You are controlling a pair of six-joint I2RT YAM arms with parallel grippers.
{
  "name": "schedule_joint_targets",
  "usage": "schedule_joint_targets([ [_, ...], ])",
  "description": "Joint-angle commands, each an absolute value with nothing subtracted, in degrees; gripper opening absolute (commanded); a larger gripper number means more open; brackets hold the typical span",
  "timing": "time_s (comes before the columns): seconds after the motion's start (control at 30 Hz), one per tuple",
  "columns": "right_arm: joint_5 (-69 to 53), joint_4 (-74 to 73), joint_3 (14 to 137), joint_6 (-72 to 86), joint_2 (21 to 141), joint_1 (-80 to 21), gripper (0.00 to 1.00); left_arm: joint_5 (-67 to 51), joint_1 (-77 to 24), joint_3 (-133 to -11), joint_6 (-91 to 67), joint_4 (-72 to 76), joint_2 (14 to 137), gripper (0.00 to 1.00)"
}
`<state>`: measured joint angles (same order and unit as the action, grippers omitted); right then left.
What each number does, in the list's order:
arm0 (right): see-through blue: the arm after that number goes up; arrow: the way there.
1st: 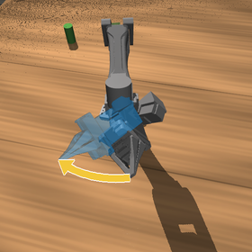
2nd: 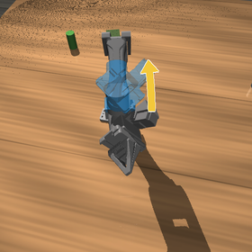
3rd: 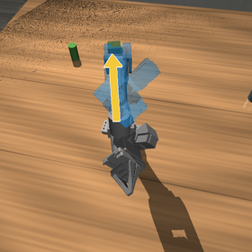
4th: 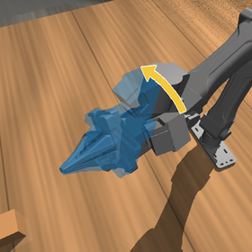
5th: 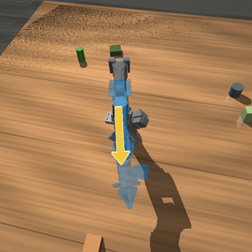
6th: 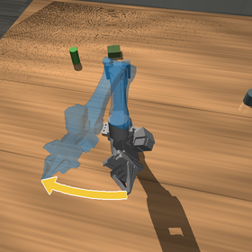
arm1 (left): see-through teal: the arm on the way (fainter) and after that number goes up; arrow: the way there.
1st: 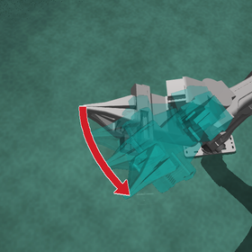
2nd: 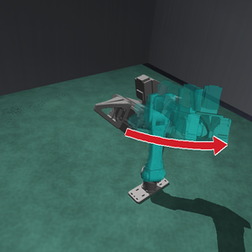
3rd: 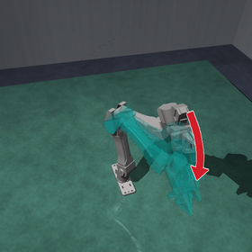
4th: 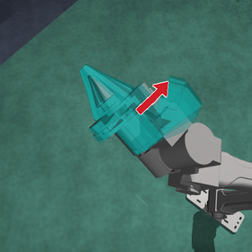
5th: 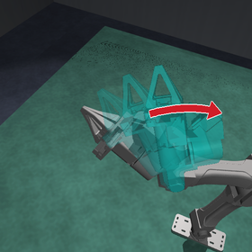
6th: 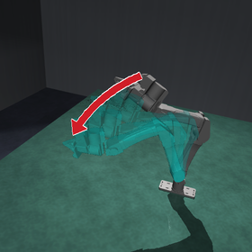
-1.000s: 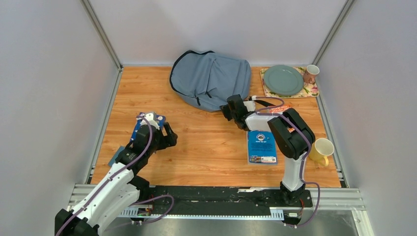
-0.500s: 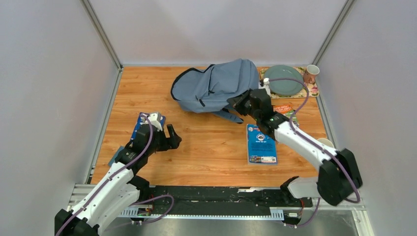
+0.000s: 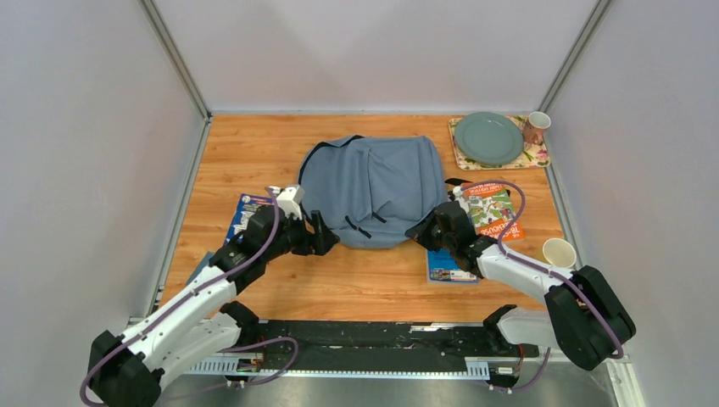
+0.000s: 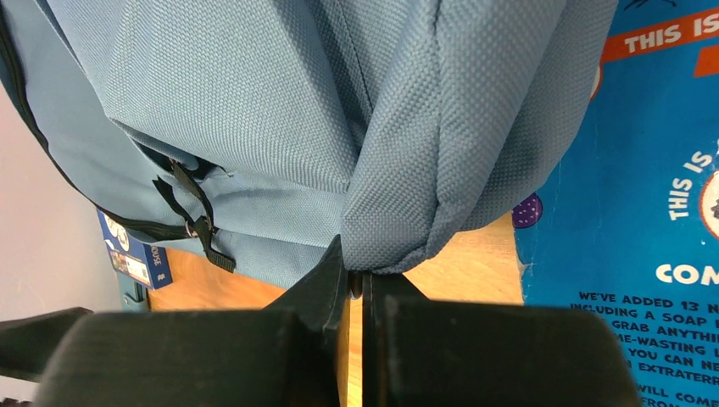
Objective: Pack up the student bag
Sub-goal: Adjust the student bag at the center of the board.
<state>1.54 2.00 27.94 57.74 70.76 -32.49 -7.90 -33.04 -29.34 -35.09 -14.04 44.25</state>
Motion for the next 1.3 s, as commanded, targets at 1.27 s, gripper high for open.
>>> schedule_joint_targets([
  [1.27, 2.8, 4.7, 25.3, 55.8, 66.1, -33.5, 0.0, 3.3, -41.9, -38.9, -43.9, 4.4, 80.6, 0.78],
])
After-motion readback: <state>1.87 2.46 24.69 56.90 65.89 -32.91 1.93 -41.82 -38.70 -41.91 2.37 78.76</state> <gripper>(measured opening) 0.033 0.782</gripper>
